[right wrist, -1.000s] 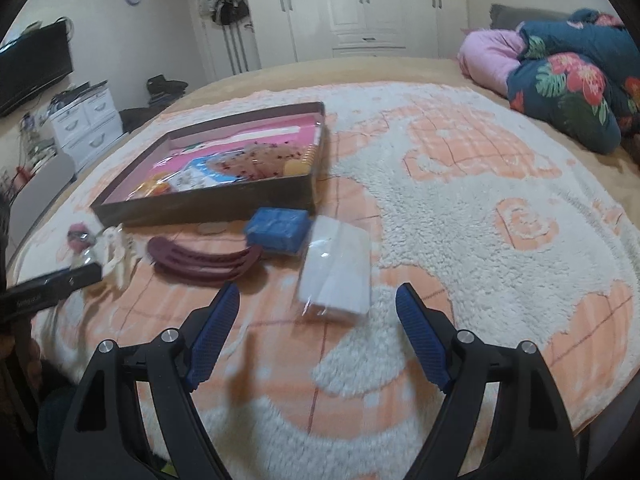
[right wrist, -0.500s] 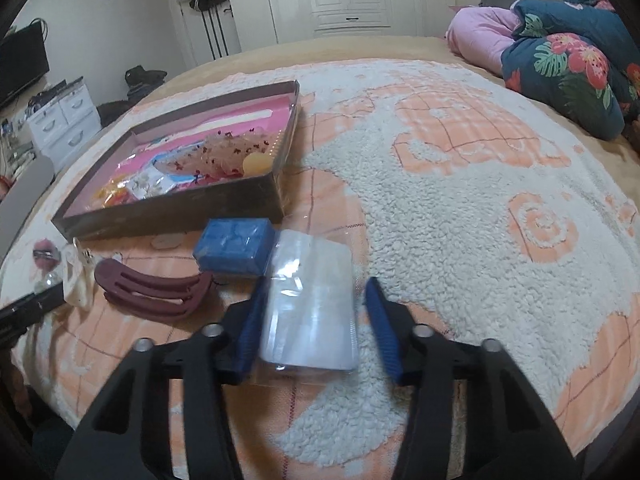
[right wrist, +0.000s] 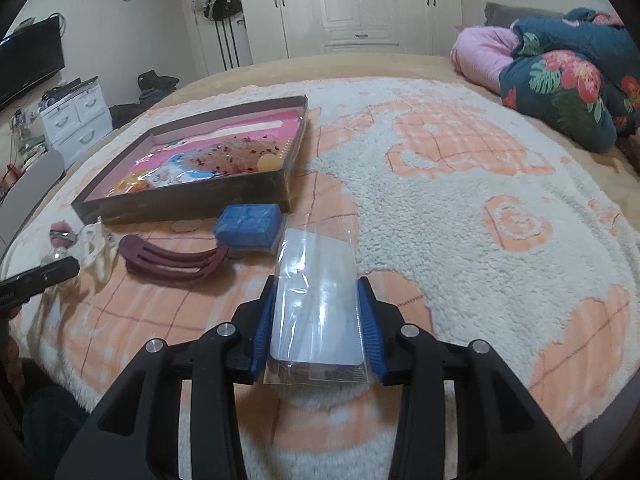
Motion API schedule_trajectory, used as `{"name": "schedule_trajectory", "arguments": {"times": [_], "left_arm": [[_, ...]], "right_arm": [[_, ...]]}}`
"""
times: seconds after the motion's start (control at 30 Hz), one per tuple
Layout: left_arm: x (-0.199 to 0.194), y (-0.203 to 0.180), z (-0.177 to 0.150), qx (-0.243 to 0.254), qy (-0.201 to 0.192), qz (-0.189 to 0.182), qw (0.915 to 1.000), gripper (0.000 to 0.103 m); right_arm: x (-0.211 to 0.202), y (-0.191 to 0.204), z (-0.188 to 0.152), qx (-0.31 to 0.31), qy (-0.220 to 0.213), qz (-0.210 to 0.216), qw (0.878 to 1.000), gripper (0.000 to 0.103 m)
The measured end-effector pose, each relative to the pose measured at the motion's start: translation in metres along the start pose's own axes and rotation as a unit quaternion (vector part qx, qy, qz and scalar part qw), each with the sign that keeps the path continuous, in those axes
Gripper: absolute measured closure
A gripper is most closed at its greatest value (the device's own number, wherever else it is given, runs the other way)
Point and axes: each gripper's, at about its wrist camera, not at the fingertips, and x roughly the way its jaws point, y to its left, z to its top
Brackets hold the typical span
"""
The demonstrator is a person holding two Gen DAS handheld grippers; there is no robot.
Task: Organize jewelry
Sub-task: 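Grasp the pearl hair clip with the left tool while the right tool grasps the clear plastic bag, then carry the pearl clip to the tray with left tool while right tool carries the bag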
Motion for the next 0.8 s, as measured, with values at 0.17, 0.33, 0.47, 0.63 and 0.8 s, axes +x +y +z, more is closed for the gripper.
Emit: {"name": "schedule_trajectory", "arguments": {"times": [0.17,0.33,0.47,0.63,0.8], "left_arm": [[-0.008,-0.004,-0.001,0.003,-0.007,-0.004,1.0,0.065],[-0.018,0.0,0.001,-0.006,-0.019,-0.003,0.9998,0.065],[-0.027,0.008,0.006,-0.014,-0.034,0.004,0.9993,0.065],[-0.034,0.017,0.012,-0.022,-0.047,0.01,0.9986,0.065],[-0.036,0.029,0.02,-0.036,-0.055,0.01,0.9978,0.065]], "right_arm": [[-0.013,0.007,-0.003,-0.012,-0.005,0.013,1.0,0.065],[-0.018,0.024,0.001,-0.022,-0.011,0.032,0.999,0.065],[-0.017,0.043,0.008,-0.039,-0.012,0.052,0.998,0.065],[-0.011,0.066,0.018,-0.056,-0.012,0.074,0.996,0.065],[-0.003,0.086,0.028,-0.065,-0.01,0.092,0.994,0.065]]}}
